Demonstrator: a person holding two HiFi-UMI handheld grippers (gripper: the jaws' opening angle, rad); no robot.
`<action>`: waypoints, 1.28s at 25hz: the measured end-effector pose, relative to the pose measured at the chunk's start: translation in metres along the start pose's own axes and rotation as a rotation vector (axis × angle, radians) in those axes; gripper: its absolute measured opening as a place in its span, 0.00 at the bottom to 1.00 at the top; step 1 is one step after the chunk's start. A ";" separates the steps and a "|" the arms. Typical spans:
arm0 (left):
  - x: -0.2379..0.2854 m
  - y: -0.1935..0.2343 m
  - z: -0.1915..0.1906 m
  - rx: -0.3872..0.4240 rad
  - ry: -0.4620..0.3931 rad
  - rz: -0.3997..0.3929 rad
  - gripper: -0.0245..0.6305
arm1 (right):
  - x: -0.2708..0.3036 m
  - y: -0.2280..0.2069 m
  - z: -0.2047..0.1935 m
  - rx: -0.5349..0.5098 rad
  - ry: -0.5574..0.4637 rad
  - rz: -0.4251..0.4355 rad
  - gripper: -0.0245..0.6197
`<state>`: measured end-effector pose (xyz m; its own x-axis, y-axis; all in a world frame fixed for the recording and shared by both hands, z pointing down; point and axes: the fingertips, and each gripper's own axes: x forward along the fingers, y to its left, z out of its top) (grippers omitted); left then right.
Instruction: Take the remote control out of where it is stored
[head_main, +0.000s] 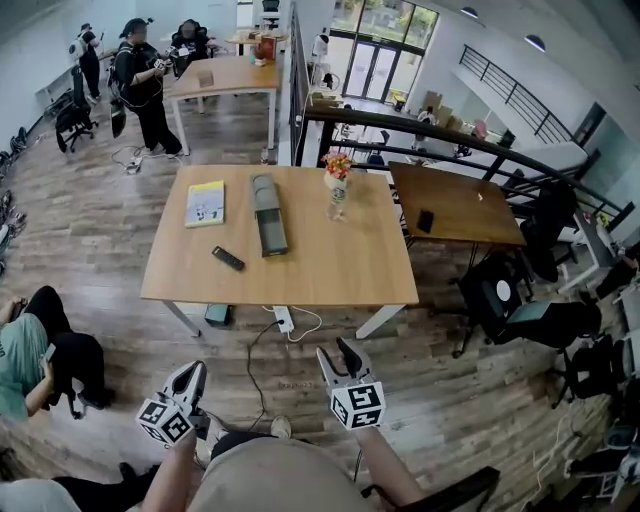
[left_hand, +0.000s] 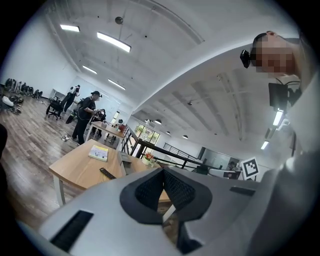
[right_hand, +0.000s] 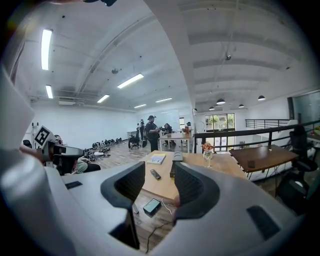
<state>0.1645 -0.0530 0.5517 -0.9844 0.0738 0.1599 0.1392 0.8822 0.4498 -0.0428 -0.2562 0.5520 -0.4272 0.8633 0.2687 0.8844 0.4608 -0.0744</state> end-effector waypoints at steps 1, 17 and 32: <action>0.001 0.003 0.001 0.005 0.001 0.000 0.04 | 0.003 0.001 -0.001 0.000 0.004 0.002 0.33; 0.012 0.024 -0.005 -0.010 0.021 -0.002 0.04 | 0.016 0.013 -0.014 -0.006 0.077 0.026 0.33; 0.019 0.022 -0.003 -0.008 0.030 -0.013 0.04 | 0.015 0.008 -0.019 0.010 0.088 0.018 0.32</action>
<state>0.1493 -0.0341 0.5675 -0.9825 0.0483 0.1801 0.1273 0.8794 0.4588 -0.0386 -0.2431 0.5733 -0.3925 0.8504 0.3504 0.8897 0.4477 -0.0898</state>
